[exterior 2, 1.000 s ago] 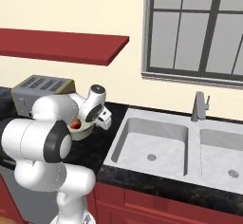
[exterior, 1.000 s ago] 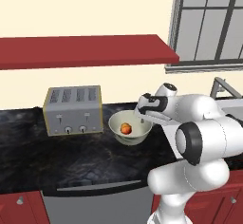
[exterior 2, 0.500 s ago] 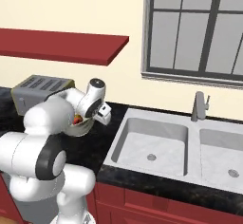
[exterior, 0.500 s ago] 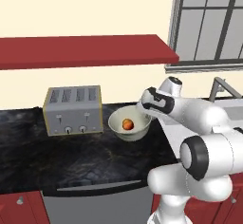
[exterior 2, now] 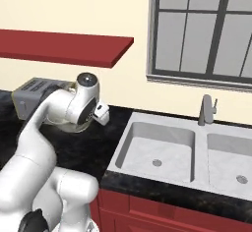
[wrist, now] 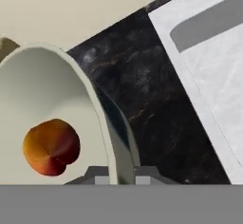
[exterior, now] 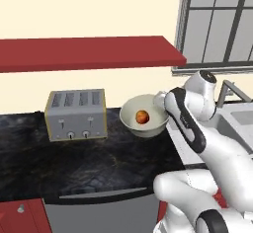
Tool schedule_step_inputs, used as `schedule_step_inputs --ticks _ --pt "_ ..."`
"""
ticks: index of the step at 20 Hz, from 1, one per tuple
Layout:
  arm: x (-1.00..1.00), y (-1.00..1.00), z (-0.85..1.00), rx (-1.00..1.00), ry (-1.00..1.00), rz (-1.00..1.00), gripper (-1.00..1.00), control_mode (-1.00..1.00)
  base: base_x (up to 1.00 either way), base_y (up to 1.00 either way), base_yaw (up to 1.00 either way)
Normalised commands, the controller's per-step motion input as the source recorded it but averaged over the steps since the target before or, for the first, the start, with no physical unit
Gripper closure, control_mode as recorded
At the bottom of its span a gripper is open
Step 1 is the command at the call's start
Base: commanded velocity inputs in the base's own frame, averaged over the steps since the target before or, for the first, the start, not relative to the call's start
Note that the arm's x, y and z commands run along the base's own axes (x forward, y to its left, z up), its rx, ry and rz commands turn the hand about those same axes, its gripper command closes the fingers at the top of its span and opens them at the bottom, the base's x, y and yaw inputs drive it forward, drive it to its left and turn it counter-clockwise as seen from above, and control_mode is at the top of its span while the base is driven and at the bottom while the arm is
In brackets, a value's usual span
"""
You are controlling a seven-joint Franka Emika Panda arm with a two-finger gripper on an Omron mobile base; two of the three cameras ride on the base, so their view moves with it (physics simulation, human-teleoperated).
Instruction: Move the glass cup from next to the sink to the open cabinet. Then, move the bowl with the peach to the fridge to clear the area for faucet cleaning.
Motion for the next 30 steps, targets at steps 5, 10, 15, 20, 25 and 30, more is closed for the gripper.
schedule_step_inputs --ticks 5,10,15,20,25,30 --pt "-0.8 -0.25 0.31 0.08 -0.13 -0.24 1.0 1.0 -0.2 -0.03 -0.11" --pt "0.0 0.0 0.0 0.0 0.0 0.0 1.0 1.0 -0.89 0.0 -0.77" --pt "0.0 0.0 0.0 0.0 0.0 0.0 1.0 1.0 -0.62 0.17 -0.88" --pt "0.0 0.0 0.0 0.0 0.0 0.0 1.0 1.0 -0.58 0.1 -0.9" --pt "0.0 0.0 0.0 0.0 0.0 0.0 1.0 1.0 -0.4 0.05 -0.93" --pt "0.0 0.0 0.0 0.0 0.0 0.0 1.0 1.0 -0.03 -0.07 -0.92"
